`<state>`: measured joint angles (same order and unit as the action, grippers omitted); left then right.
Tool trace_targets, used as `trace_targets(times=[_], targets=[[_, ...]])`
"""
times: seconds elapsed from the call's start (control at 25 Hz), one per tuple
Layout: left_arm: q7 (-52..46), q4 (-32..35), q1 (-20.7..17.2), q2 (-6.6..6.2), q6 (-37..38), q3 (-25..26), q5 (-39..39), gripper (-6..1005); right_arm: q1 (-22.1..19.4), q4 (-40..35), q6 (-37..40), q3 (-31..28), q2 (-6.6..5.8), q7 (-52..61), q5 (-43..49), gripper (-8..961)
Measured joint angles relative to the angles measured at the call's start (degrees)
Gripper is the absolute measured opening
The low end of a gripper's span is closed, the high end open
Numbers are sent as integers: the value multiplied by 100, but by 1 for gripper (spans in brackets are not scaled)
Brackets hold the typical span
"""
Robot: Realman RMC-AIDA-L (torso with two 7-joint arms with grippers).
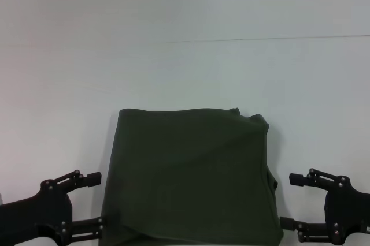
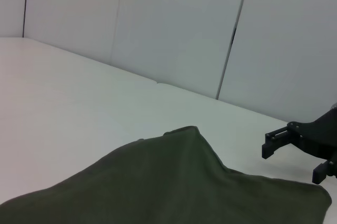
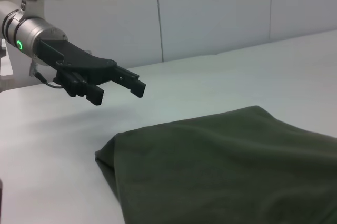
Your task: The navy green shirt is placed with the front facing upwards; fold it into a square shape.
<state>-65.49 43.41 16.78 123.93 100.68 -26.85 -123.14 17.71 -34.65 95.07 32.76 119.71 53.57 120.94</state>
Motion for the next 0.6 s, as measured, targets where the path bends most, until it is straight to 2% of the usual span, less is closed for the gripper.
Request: trace_targets(times=[0.6], targets=[[-8,-42,-55,0,47,21,25,904,28,48,-22,0,1,-9,13,926]])
